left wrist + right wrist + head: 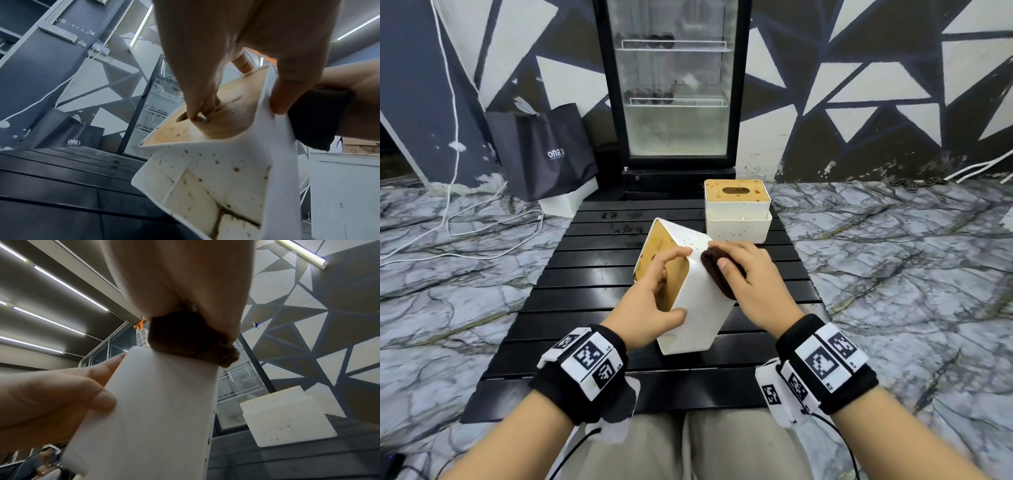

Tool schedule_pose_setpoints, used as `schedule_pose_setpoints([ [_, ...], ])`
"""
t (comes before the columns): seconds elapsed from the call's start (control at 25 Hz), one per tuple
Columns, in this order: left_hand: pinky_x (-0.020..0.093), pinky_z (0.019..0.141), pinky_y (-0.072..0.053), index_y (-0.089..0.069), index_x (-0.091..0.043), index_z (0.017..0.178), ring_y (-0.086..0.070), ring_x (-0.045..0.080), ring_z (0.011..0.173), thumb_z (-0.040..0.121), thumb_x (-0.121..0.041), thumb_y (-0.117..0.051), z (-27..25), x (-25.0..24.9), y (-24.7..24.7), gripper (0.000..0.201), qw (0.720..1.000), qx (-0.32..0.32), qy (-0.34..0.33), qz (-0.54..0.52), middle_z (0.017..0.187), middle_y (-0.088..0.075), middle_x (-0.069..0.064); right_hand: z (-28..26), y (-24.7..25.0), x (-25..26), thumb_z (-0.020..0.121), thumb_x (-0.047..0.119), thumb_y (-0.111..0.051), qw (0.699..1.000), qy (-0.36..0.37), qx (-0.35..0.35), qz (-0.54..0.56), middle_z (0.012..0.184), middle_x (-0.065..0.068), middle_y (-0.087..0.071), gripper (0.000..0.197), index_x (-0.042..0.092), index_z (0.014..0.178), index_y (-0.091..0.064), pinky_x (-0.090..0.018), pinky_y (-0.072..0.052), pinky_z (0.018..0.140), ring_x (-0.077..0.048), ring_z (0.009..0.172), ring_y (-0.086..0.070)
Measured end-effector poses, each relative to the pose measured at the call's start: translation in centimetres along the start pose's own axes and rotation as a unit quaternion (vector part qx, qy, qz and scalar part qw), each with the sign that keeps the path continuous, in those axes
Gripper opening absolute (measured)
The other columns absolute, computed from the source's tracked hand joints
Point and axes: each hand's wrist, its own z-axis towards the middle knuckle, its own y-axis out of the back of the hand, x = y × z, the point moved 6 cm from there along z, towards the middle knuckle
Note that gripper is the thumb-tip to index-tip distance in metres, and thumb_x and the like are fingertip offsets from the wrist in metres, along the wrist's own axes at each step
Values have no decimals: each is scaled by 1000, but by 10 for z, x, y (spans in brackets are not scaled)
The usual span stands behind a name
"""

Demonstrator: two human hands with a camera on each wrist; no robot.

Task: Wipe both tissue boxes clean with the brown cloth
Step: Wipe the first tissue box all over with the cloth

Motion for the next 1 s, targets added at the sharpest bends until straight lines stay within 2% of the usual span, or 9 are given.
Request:
schedule_pose_setpoints([
  [0.16, 33, 107, -40, -28, -56, 130, -52, 19, 120, 69, -41, -69, 0, 7, -7, 75, 996, -22, 37, -81, 129, -52, 8, -8, -8, -11, 91, 29, -39, 1000, -6, -2, 4, 121, 4, -54, 36, 23, 122, -55, -15, -26, 87, -22, 110, -44],
  [0.24, 29, 98, -45, -27, -51, 133, -57, 14, 114, 68, -52, -65, 4, 11, -8, 75, 989, -57, 66, -123, 128, -55, 5, -10, -11, -12, 87, 33, -35, 1000, -2, -2, 3, 119, 6, -53, 42, 23, 122, -55, -7, -24, 87, -21, 109, -44],
  [0.32, 35, 97, -47, -29, -43, 137, -58, 17, 113, 64, -57, -65, 9, 13, -5, 82, 981, -95, 90, -144, 129, -56, 5, -11, -13, -9, 86, 33, -34, 1000, -4, 2, 3, 117, 9, -52, 43, 24, 122, -55, -6, -24, 88, -19, 107, -42],
  [0.4, 39, 96, -48, -31, -33, 139, -59, 22, 113, 71, -42, -69, 13, 13, -4, 79, 973, -103, 99, -179, 131, -56, 7, -13, -15, -6, 87, 32, -34, 1000, 3, 6, 0, 117, 10, -51, 42, 24, 122, -55, -6, -24, 87, -18, 105, -41],
  [0.52, 33, 87, -52, -35, -30, 133, -61, 25, 110, 85, -14, -66, 15, 8, -3, 59, 971, -84, 91, -203, 128, -58, 11, -13, -11, -7, 92, 26, -40, 1000, -1, 1, 8, 118, 7, -52, 33, 24, 121, -56, -5, -24, 86, -18, 106, -41],
  [0.64, 27, 86, -52, -36, -30, 137, -61, 20, 112, 72, -21, -69, 13, 9, -2, 73, 978, -62, 73, -186, 128, -58, 10, -12, -3, -22, 93, 16, -45, 999, -36, -26, 12, 120, 4, -54, 30, 23, 120, -57, -12, -25, 85, -21, 111, -43],
  [0.76, 22, 95, -48, -27, -30, 146, -58, 10, 116, 74, -19, -76, 12, 8, -2, 88, 986, -32, 58, -154, 133, -55, 4, -14, -3, -31, 92, 18, -45, 998, -47, -47, 17, 120, 2, -55, 31, 25, 120, -56, -20, -26, 93, -24, 113, -43],
  [0.92, 11, 90, -46, -18, -27, 149, -58, -4, 109, 85, -10, -62, 12, 5, -6, 80, 990, -8, 40, -133, 138, -51, -2, -18, -9, -30, 93, 17, -46, 995, -47, -85, -9, 119, 2, -54, 30, 24, 121, -57, -2, -19, 85, -25, 108, -42],
  [1.0, 8, 87, -44, -16, -27, 150, -58, -7, 107, 85, -13, -62, 11, 4, -7, 81, 992, -1, 34, -118, 137, -51, -5, -16, -12, -22, 93, 19, -46, 995, -45, -86, -20, 119, 1, -53, 31, 24, 122, -56, -10, -22, 85, -24, 105, -40],
])
